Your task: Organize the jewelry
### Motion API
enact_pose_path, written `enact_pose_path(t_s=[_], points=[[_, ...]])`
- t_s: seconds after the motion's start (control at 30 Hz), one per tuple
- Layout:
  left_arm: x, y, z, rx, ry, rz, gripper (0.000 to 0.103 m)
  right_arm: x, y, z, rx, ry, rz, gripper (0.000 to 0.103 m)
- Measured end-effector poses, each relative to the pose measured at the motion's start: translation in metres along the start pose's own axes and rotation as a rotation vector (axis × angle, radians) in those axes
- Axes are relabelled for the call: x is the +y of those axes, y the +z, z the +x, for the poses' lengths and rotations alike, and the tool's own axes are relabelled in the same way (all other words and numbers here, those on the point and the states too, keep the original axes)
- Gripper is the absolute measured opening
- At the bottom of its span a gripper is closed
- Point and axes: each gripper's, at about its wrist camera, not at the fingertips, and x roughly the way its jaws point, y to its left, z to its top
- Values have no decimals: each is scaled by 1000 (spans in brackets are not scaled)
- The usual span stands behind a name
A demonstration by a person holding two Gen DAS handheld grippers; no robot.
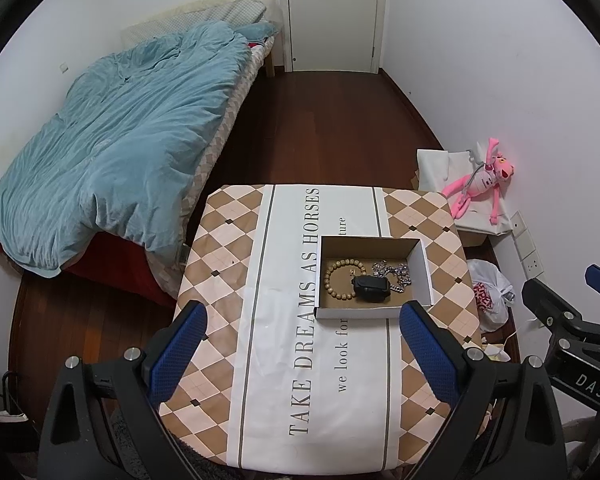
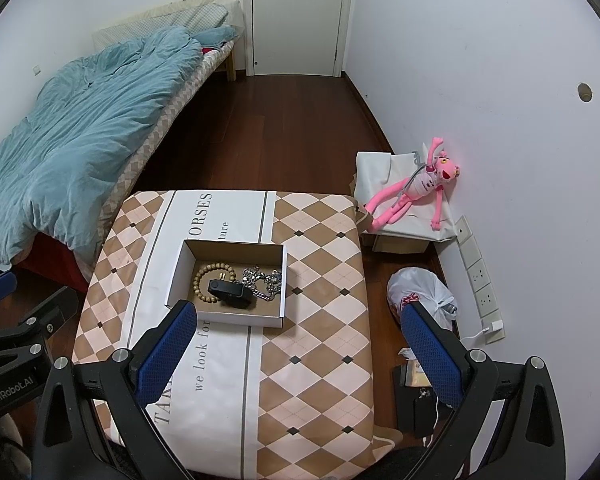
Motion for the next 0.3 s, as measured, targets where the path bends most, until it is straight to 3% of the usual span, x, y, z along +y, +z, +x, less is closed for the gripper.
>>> enact_pose_path(t_s=[0.3], points=[[-1, 1, -2, -6, 0, -3, 98, 1, -3, -1, 2, 6, 2, 103]])
